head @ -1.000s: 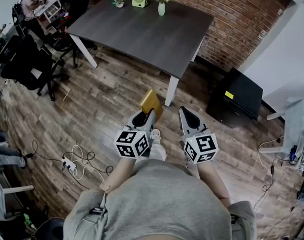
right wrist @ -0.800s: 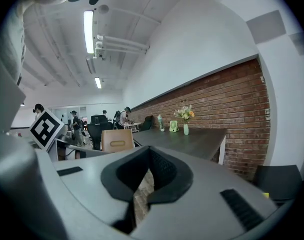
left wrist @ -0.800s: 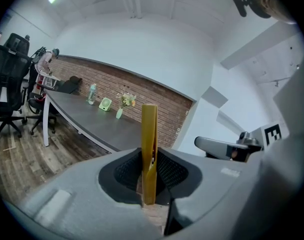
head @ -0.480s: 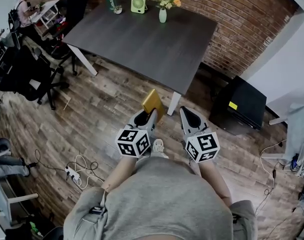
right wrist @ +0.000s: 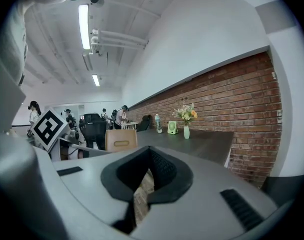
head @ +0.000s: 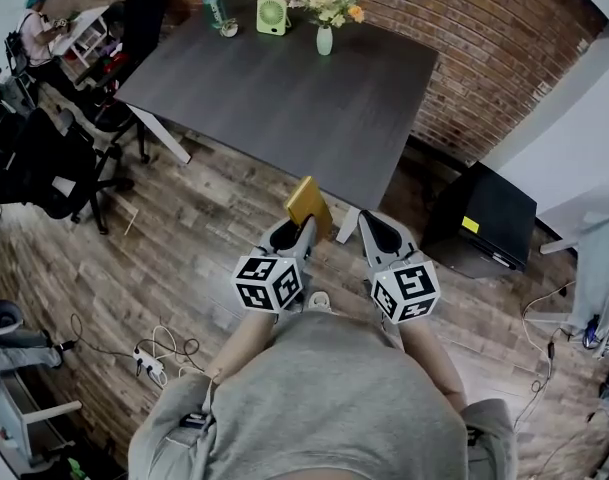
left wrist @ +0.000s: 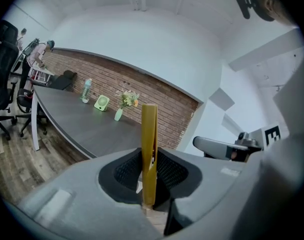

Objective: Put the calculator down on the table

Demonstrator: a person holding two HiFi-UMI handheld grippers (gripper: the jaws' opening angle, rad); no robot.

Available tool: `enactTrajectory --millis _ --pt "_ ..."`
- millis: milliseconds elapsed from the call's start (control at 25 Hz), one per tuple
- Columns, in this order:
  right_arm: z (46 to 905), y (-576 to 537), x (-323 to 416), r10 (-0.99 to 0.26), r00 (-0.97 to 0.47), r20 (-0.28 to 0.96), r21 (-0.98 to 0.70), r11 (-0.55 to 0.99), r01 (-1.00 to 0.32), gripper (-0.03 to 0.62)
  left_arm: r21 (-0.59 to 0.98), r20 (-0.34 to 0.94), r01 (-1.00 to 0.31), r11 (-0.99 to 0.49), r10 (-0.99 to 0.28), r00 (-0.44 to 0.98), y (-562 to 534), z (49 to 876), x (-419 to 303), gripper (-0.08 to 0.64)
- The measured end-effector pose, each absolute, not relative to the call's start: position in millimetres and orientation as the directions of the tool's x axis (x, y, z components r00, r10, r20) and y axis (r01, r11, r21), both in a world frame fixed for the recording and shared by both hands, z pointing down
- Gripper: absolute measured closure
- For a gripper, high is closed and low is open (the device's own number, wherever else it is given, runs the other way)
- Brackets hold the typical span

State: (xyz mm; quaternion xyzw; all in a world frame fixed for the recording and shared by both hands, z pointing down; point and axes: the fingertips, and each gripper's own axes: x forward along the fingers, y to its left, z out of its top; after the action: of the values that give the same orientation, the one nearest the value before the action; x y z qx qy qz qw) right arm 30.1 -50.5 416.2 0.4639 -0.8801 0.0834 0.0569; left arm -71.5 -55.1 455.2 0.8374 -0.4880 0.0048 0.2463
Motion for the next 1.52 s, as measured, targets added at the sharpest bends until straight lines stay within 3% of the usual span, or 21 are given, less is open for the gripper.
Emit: enactTrajectory --millis 1520 --pt "445 -140 30 -0.806 -0.547 0.226 -0.115 0.535 -0.837 0.591 0.413 0.265 -0.821 -0.394 -0.811 0.522 -163 471 -83 0.469"
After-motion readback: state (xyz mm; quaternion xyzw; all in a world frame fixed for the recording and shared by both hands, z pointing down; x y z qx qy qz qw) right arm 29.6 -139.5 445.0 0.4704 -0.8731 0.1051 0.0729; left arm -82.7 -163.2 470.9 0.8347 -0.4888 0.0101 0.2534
